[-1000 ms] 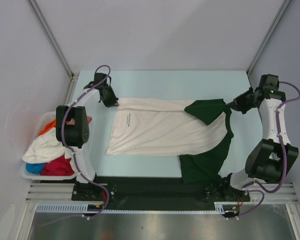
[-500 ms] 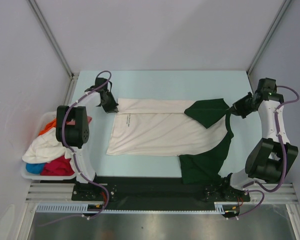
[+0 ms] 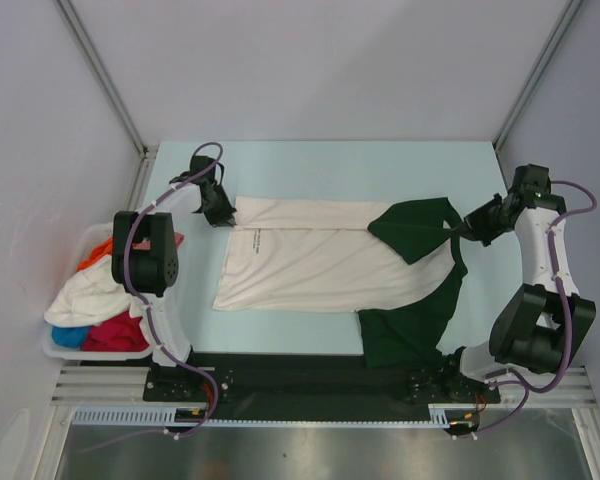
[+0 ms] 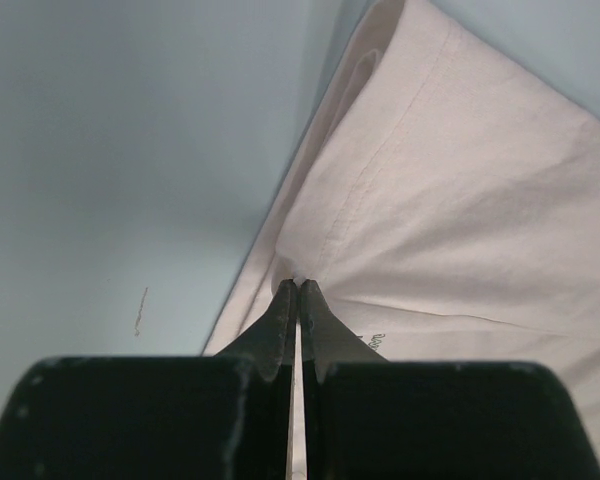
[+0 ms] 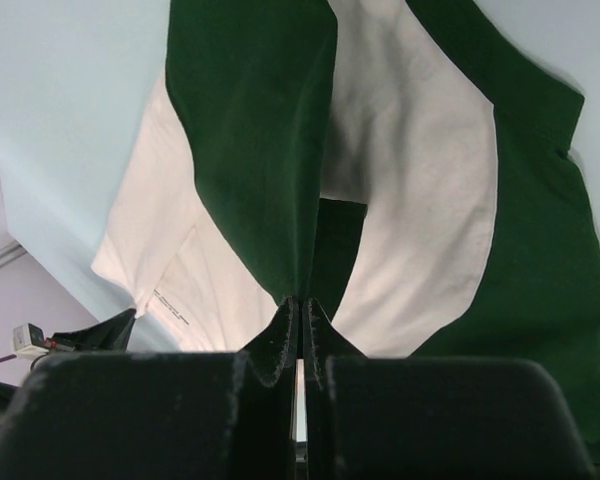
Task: Fold and stack the t-shirts
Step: Fold the tshirt
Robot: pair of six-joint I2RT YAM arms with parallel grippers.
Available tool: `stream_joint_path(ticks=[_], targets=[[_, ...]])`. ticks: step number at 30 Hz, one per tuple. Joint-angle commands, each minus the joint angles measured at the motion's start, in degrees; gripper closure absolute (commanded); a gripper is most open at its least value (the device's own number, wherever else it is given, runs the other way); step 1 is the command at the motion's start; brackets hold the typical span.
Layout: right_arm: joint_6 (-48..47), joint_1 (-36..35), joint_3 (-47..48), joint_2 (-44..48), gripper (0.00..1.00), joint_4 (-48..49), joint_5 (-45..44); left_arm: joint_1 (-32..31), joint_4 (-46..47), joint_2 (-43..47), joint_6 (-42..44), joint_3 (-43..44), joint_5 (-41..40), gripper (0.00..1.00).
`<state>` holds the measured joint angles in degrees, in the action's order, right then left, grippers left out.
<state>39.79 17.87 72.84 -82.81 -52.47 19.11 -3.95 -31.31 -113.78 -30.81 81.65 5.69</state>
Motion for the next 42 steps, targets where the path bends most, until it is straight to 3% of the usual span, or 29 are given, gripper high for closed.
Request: stream_joint_path(ticks=[1, 21, 42], targets=[[-0.77, 0.33, -0.24, 2.12, 1.00, -0.71, -1.36, 0.43, -0.95, 0.57, 1.80, 1.41, -1.65, 1.00], [-2.70, 0.50, -5.34, -0.43, 1.00, 1.23, -4.00, 0.43, -2.09, -2.50, 1.63, 3.52, -2.26, 1.00], [-4.02, 0.50, -6.04, 0.98, 1.00, -3.78, -5.66, 0.43, -2.26, -1.80, 1.36, 4.93, -5.08, 1.00]])
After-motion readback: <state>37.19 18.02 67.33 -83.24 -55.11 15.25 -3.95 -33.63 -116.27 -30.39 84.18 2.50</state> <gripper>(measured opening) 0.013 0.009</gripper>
